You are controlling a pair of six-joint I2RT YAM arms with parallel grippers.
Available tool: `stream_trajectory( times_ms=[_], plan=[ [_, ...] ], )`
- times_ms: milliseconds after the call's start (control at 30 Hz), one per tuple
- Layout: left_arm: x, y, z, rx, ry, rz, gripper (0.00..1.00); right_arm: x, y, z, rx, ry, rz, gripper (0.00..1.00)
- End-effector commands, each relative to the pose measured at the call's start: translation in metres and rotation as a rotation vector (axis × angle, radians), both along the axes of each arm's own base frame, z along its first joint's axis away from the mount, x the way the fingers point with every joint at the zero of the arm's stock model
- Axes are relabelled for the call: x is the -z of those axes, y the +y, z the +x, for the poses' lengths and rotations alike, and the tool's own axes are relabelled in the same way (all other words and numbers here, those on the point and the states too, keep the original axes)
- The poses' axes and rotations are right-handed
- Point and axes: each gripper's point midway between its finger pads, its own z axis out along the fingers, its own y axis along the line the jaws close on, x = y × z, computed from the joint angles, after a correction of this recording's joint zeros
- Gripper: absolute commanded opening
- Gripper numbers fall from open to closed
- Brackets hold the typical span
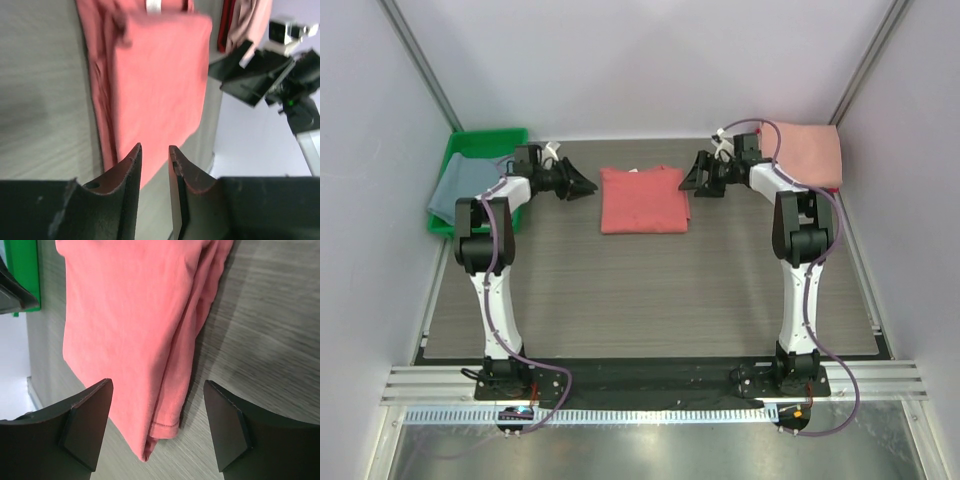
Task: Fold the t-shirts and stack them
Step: Neatly place the folded tshirt to the corner
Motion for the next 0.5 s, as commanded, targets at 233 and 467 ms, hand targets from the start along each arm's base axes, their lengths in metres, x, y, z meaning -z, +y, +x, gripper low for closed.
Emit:
stream_trajectory(
  times_ms=[233, 467],
  plan=[
    [0.012, -0.052, -0.046, 0.231, 0.012, -0.05, 0.26, 0.031, 0.018, -0.011, -0.046, 0.106, 0.146, 0.8],
    [0.039, -0.053, -0.047, 0.226, 0.079, -0.029, 0.26, 0.072, 0.023, -0.019, -0.025, 0.228, 0.195, 0.79]
  ],
)
